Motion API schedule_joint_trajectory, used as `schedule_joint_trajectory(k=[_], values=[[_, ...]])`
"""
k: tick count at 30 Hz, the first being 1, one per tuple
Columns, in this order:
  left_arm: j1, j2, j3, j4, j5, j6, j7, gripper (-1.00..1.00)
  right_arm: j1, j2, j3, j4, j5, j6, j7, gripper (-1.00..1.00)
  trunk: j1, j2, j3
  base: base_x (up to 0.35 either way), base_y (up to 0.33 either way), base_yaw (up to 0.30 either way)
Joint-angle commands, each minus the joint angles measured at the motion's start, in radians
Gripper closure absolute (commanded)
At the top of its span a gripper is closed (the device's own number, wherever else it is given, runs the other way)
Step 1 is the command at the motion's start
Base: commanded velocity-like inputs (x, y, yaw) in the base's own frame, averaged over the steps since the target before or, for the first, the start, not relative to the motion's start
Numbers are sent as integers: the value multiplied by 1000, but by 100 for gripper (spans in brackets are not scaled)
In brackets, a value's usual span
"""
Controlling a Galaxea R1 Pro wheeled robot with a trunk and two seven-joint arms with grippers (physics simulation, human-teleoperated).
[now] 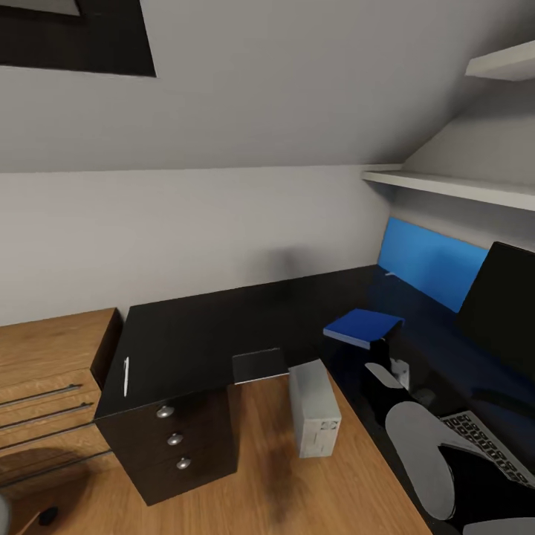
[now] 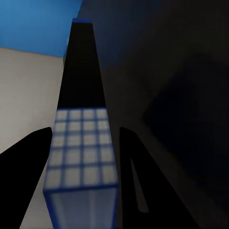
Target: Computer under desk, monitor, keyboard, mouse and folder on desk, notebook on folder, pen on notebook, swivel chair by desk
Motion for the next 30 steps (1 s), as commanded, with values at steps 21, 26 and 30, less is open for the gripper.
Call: schedule_joint_trajectory(k=[21,26,30], values=[[0,1,-9,-2,7,-2,6,-100,0,-5,16,22,38,-92,-1,100,1,-1,-1,169,-105,0],[0,2,-10,-5,8,-2,7,-100,0,0,15,29,41,-178,-2,100,1,-1,-1,3,-3,0],[0,2,-10,-6,9,-2,7,-100,0,2,12,35,38,-190,-1,100,1,-1,-1,0,0,0]])
